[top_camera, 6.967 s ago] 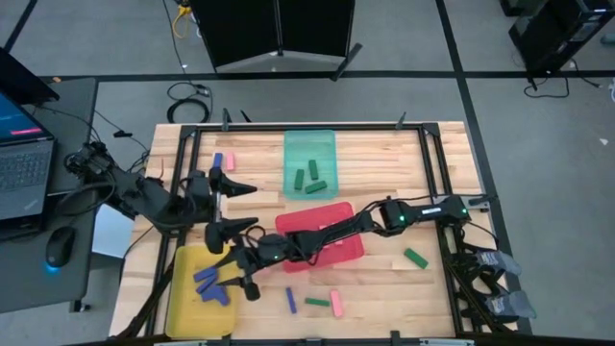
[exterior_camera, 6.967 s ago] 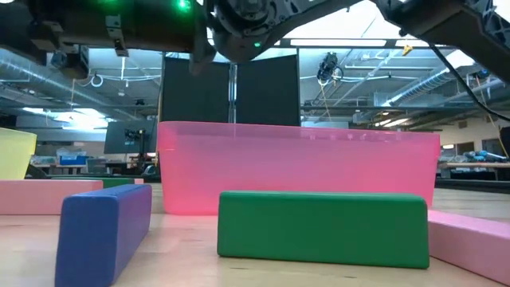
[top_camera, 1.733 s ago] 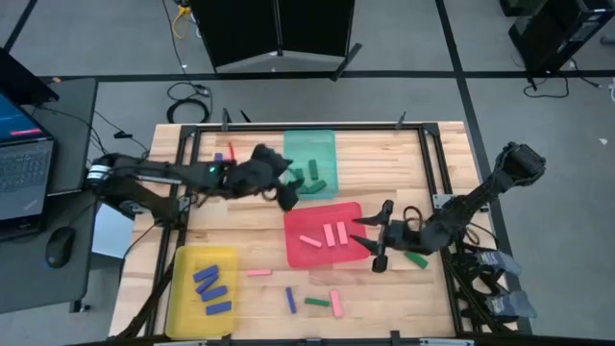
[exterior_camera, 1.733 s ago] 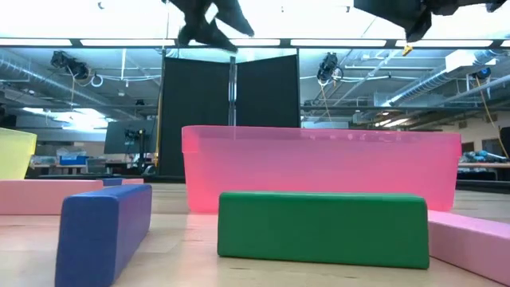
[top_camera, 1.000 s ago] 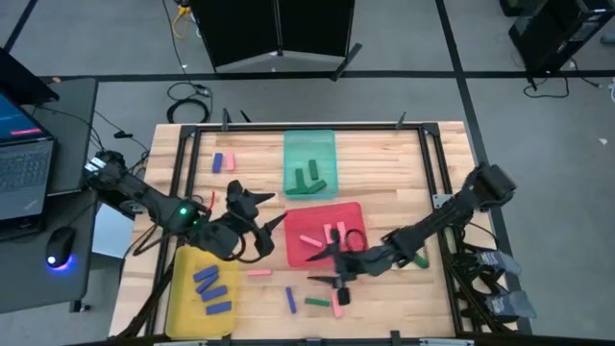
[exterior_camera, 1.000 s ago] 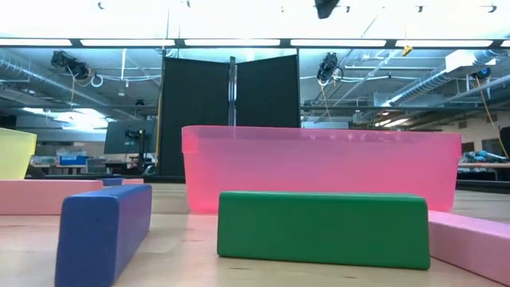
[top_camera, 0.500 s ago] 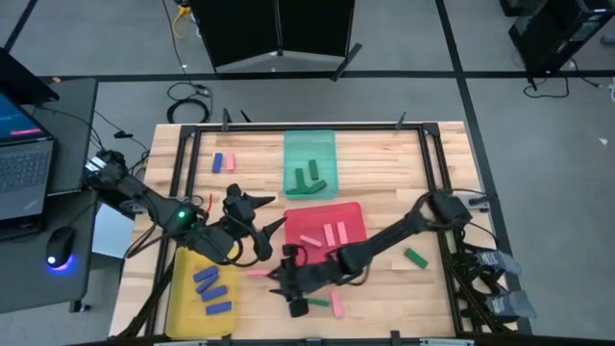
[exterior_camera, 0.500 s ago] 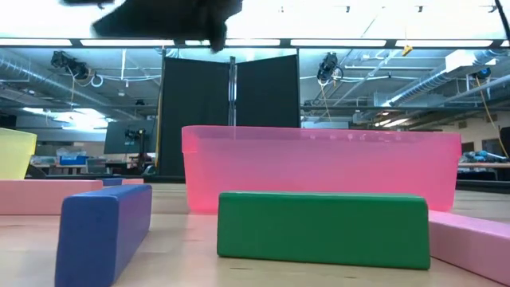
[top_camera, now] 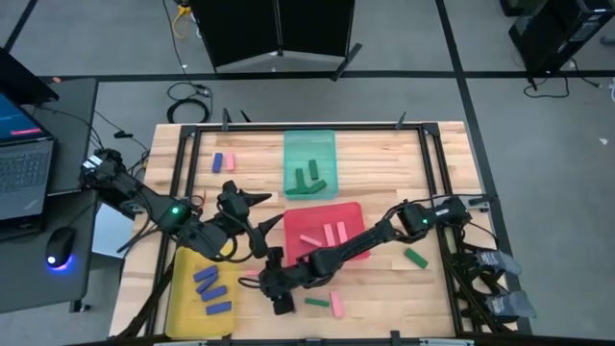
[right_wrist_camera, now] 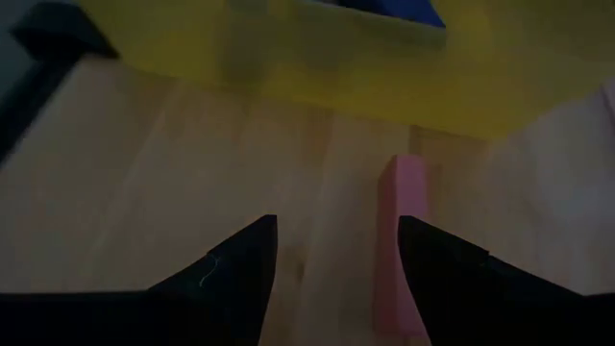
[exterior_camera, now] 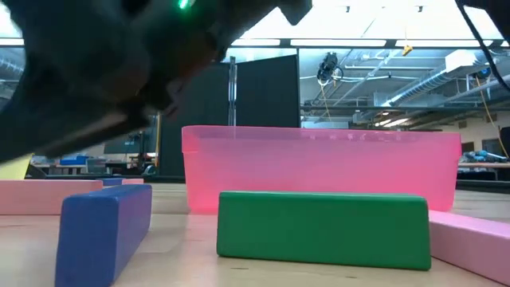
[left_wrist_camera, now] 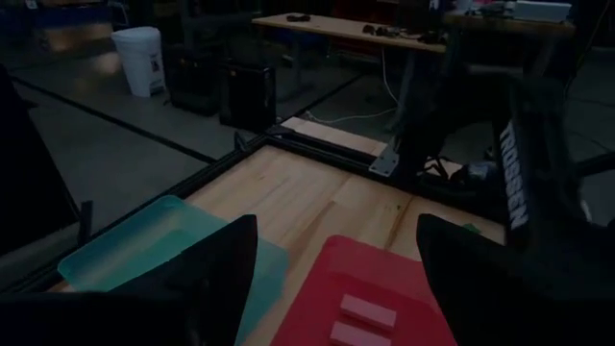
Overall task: Sort blocks
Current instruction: Put the pink block into the pink bin
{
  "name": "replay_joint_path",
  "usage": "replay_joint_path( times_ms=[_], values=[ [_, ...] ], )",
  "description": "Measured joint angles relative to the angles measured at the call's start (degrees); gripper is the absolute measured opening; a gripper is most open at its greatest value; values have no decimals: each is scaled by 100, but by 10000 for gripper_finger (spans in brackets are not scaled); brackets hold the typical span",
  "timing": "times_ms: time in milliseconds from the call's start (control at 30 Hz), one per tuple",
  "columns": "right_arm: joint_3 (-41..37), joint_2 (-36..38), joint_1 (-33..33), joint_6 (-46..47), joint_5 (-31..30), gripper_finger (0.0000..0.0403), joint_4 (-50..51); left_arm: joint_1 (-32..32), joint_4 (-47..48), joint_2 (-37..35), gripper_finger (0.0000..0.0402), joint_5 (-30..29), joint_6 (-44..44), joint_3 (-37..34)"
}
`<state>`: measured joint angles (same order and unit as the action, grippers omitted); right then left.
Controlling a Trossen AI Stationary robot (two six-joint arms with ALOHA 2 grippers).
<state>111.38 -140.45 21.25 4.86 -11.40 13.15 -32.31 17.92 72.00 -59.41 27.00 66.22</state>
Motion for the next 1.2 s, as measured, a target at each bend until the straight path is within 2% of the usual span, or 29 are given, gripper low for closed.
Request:
replay_joint_path(
  times_ms=[367,633,1200],
  values=[
    [27,-104,-262,57,-87,227,48,-3,63,-6,292,1,-11,0],
    [27,-104,-309,50,154,227,284,-1,69,-6,292,1,-20,0],
    [27,-104,-288,14,214,196,358,-1,76,-6,292,-1,-17,0]
  ],
)
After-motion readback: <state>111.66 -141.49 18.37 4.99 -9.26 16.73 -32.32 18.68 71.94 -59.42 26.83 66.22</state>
